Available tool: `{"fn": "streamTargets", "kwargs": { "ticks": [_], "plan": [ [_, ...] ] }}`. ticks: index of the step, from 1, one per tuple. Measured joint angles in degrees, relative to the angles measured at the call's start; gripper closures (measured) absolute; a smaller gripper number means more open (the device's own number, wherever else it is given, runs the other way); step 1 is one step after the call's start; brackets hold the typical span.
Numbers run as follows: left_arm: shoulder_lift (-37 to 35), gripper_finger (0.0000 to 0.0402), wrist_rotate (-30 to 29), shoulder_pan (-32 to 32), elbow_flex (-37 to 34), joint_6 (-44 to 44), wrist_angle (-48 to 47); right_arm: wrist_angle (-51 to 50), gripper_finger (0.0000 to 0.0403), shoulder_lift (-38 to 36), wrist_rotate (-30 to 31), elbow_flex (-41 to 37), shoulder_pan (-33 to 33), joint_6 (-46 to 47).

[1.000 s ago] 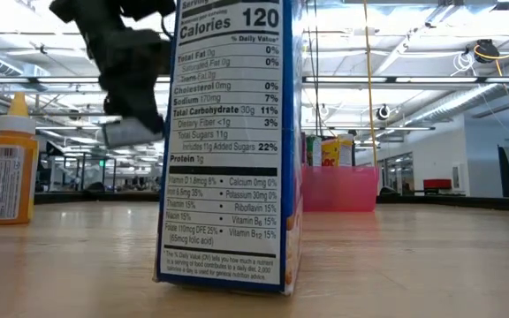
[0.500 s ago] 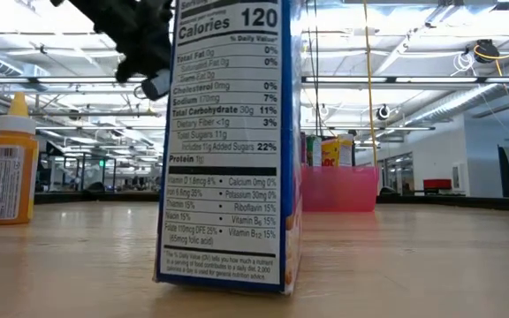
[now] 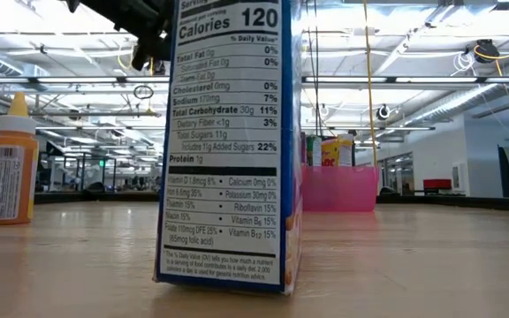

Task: Pick & Place Kitchen Items
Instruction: Put the large black food coloring bottle into the black bin

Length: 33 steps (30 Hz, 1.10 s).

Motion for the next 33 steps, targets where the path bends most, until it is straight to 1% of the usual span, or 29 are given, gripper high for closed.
{"fn": "streamTargets", "kwargs": {
  "ticks": [5, 8, 10, 17, 20, 26, 33],
  "plan": [
    [0.29, 0.0309, -0.02, 3.01, 0.0, 0.3, 0.65, -0.02, 0.0248, 0.0, 1.41, 0.0, 0.0, 0.0],
    [1.75, 0.0309, 0.01, 4.29, 0.0, 1.1, 2.26, -0.02, 0.0248, 0.0, 1.38, 0.0, 0.0, 0.0],
    [3.22, 0.0309, 0.11, 4.97, 0.01, 2.02, 4.97, -0.04, 0.0248, 0.0, 1.36, 0.0, 0.0, 0.2],
    [11.17, 0.0309, 0.23, 7.95, 0.02, 5.3, 13.26, -0.04, 0.0248, 0.0, 1.33, 0.0, 0.0, 1.7],
    [14.74, 0.0309, 0.43, 9.56, 0.0, 5.47, 15.21, -0.02, 0.0248, 0.0, 1.33, 0.0, 0.02, 1.72],
    [22.17, 0.0309, 6.34, 12.51, 0.0, 4.61, 22.39, 0.01, 0.0248, 0.01, 1.44, 0.0, 0.09, 1.75],
    [29.31, 0.0309, 7.04, 14.39, 0.01, 4.24, 31.67, 0.08, 0.0248, 0.02, 1.37, 0.0, 0.12, 4.87]
  ]
}}
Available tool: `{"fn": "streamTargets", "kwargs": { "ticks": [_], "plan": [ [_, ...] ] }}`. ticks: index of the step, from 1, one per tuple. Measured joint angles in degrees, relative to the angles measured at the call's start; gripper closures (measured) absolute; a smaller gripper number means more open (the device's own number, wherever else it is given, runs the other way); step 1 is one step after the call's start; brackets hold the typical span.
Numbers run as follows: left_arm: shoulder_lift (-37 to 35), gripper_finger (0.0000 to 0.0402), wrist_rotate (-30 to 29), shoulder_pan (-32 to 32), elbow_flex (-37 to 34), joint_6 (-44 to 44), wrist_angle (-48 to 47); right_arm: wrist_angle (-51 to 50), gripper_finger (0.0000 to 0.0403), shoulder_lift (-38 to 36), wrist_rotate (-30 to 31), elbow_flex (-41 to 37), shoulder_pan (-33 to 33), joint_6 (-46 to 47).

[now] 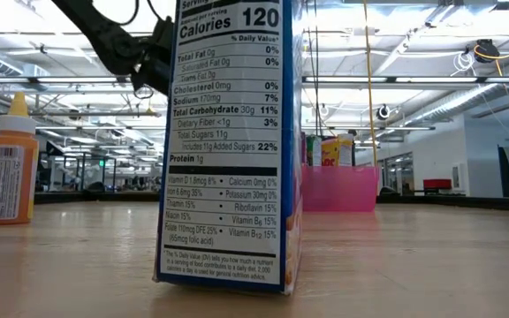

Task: Pick & Place Kitchen Items
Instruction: Put the large black food coloring bottle into the black bin

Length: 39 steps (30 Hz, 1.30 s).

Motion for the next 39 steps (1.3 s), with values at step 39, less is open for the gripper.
{"fn": "streamTargets", "kwargs": {
  "ticks": [39],
  "plan": [
    [13.4, 0.0309, 0.06, 4.15, 0.01, -3.33, 11.99, -1.08, 0.0248, 0.0, -0.08, -0.04, 0.06, 1.41]
  ]
}}
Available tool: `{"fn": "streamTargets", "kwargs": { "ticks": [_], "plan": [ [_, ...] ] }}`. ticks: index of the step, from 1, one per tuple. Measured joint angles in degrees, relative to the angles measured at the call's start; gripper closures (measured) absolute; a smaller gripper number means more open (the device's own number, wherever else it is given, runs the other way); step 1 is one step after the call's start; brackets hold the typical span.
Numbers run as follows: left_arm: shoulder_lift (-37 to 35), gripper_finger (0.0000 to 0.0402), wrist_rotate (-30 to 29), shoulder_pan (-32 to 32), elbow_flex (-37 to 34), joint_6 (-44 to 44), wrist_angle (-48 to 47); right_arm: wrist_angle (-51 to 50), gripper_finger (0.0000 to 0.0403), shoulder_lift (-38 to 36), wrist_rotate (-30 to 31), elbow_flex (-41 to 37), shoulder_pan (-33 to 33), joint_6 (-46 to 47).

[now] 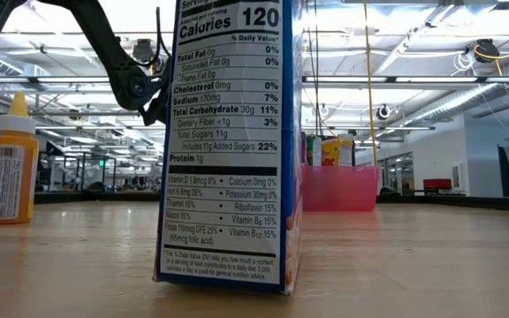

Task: Pick & Place Kitchen Items
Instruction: Put the large black food coloring bottle into the black bin, then put the large yellow food coloring bottle into the black bin

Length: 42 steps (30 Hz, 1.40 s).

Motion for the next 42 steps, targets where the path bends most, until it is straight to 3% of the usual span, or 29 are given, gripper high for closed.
{"fn": "streamTargets", "kwargs": {
  "ticks": [4, 12, 17, 34, 42],
  "plan": [
    [0.0, 0.03, 0.01, 0.0, 0.0, 0.0, -0.04, -0.45, 0.0248, 0.0, 0.0, 0.0, 0.0, -0.02],
    [0.0, 0.0222, -0.07, 0.0, 0.0, 0.04, -0.33, -0.82, 0.0248, 0.0, 0.0, 0.0, 0.0, -0.01],
    [0.0, 0.0193, -0.09, 0.0, 0.0, -0.11, -0.31, -0.83, 0.0248, 0.0, 0.0, 0.0, 0.0, -0.02],
    [-1.66, 0.0188, 2.73, -2.54, -0.02, -1.33, -1.52, -0.86, 0.0248, 0.02, 0.0, 0.0, 0.0, -0.36],
    [-10.2, 0.0188, 8.57, -4.69, -0.02, 5.01, -15.32, -0.94, 0.0248, 0.02, 0.0, 0.0, -0.04, -1.81]
  ]
}}
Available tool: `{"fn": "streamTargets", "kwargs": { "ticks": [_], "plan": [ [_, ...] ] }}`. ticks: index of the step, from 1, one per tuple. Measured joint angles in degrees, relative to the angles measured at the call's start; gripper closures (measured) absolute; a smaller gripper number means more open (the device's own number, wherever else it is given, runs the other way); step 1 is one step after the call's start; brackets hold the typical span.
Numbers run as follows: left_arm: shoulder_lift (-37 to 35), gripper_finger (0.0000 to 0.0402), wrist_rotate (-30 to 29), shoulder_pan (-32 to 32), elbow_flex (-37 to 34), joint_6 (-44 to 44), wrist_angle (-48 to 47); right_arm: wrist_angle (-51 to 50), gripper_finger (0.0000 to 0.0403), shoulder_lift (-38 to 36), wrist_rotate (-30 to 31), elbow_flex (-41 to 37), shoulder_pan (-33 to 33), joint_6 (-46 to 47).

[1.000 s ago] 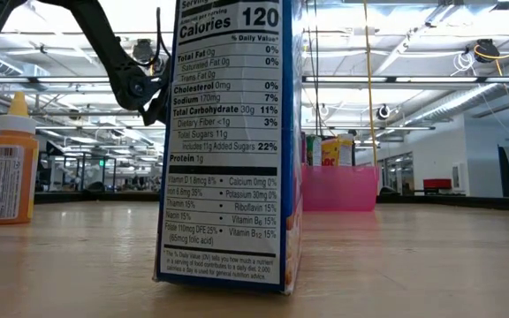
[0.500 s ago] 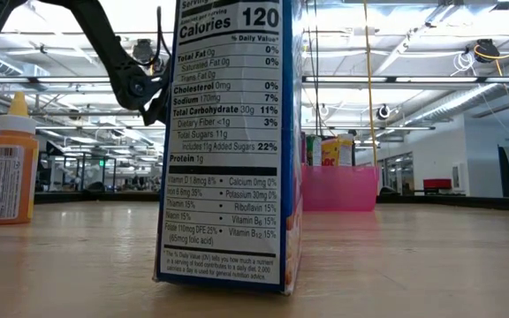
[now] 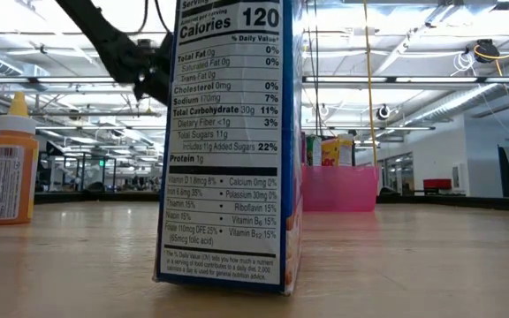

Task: Pick & Place Kitchen Items
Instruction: Put the large yellow food coloring bottle into the black bin

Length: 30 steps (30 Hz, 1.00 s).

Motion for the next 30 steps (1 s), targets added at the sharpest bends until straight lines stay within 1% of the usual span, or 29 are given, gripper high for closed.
{"fn": "streamTargets", "kwargs": {
  "ticks": [8, 16, 21, 30],
  "plan": [
    [-11.8, 0.0188, 7.61, -4.02, 0.0, 8.38, -20.37, -0.04, 0.0248, 0.0, 0.02, 0.0, -0.11, -0.19],
    [-22.47, 0.0188, 11.95, -9.86, 0.0, 9.2, -34.08, -0.04, 0.0248, 0.0, 0.0, 0.0, -0.1, -0.39],
    [-27.49, 0.0188, 13.46, -14.91, 0.0, 7.95, -41.31, -0.01, 0.0248, 0.0, 0.0, 0.0, -0.09, -1.19],
    [-34.72, 0.0188, 13.3, -26.85, 0.0, -1.63, -52.08, 0.13, 0.0248, 0.0, 0.0, 0.0, -0.09, -1.47]
  ]
}}
